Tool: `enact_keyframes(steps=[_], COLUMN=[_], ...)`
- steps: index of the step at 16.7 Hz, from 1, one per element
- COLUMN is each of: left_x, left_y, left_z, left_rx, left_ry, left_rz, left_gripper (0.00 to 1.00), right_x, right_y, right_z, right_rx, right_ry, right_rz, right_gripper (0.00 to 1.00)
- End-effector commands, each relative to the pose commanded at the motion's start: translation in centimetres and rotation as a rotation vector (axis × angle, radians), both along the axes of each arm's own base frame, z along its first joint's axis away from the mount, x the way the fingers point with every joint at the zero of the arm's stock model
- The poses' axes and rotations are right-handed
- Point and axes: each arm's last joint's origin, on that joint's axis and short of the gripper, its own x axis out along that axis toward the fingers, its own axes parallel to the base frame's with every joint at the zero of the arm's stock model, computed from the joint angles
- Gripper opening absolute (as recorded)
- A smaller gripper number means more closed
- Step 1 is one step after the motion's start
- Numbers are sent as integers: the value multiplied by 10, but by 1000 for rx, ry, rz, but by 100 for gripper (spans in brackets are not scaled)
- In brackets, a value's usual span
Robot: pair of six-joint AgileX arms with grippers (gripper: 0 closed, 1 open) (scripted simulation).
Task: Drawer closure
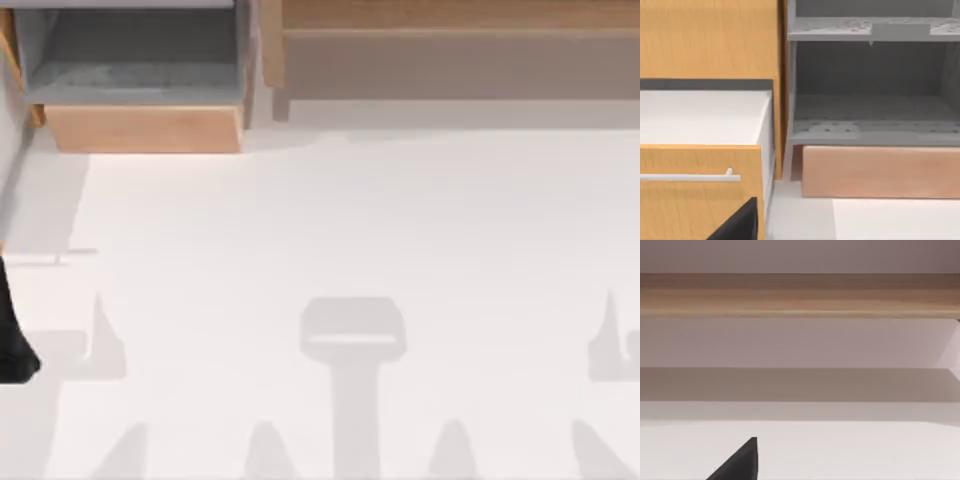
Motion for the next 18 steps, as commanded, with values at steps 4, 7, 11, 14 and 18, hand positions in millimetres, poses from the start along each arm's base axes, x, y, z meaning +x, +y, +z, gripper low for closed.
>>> enact_keyframes(steps=[4,7,11,14,18], left_x=[1,8,31,58,92], left_y=[-1,-6,-21,-40,-72], left_z=[6,23,48,61,62], left_rx=[2,1,-7,-10,-5], left_ry=[-12,-34,-36,-25,-5], left_rz=[3,6,2,-3,-4], left_gripper=[100,100,100,100,100], right_x=[0,0,0,0,0], right_y=[0,0,0,0,0], right_z=[0,0,0,0,0], right_rx=[0,0,0,0,0], right_ry=[0,0,0,0,0], right_rz=[0,0,0,0,0], right_gripper=[100,100,100,100,100])
